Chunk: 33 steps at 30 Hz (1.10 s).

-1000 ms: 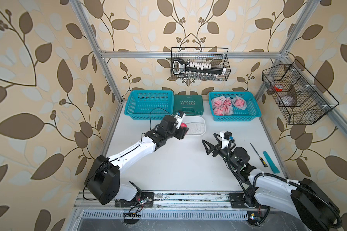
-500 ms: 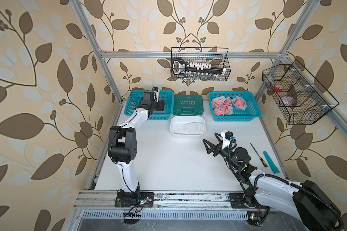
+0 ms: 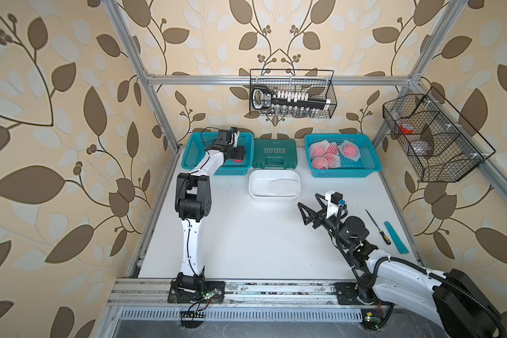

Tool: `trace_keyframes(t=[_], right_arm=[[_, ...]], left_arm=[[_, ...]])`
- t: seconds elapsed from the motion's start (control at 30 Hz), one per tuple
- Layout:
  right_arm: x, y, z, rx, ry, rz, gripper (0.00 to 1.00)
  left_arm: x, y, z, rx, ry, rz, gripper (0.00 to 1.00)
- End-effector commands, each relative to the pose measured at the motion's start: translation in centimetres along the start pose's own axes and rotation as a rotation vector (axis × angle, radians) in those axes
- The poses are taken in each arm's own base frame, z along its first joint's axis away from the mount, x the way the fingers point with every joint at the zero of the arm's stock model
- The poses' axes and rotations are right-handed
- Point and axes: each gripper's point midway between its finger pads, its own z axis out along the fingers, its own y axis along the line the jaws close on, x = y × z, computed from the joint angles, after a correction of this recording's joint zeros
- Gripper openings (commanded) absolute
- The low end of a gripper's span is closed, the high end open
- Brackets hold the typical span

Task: Remove foam nets from apples
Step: Place the apple in the basket.

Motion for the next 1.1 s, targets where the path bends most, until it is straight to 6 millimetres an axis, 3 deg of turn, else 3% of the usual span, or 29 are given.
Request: trace_keyframes(t=[0.0,0.17,0.23,0.3,0.33,0.53,0.7,0.87,0.97,1.07], right_arm=[[0.5,-0.2,-0.3,0.011,0.006,-0.001,0.99],[0.6,-0.3,-0.2,0.013,0.010,0.000,0.99],[0.6,-0.3,-0.2,0.016,0.010,0.000,0.99],[0.6,-0.3,-0.3,0.017,0.009,0.000,0.99],[0.6,-0.4,-0.3,0.016,0.008,0.000,0.99],[0.4,-0.5,-0.4,0.025,0.004,-0.004,0.99],[0.2,-1.6,-0.5,0.090,0.001,-0.019,0.99],[-1.2,-5.4,-0.2,0.224,0.032,0.078,0.98],[-3.1,-8.3,0.2,0.270,0.060,0.212,0.98],[-5.4,-11.7,0.7,0.354,0.081,0.312,0.98]], left_arm=[[-1.4,-0.1,0.0,0.016,-0.031,0.014,0.60],[-1.3,-0.3,0.6,0.029,-0.015,0.005,0.63],[-1.3,-0.4,0.5,0.037,-0.019,-0.007,0.75],[-1.6,-0.9,0.0,0.061,-0.029,-0.015,0.96],[-1.8,-1.1,-0.3,0.067,-0.032,-0.014,0.99],[-3.2,-1.5,-3.2,0.059,-0.074,-0.010,0.99],[-4.6,-2.3,-7.8,0.062,-0.141,-0.030,0.99],[-3.8,-4.0,-14.0,0.094,-0.229,-0.105,0.99],[-1.0,-6.4,-17.3,0.094,-0.250,-0.132,0.99],[2.2,-10.3,-20.8,0.100,-0.290,-0.110,0.99]])
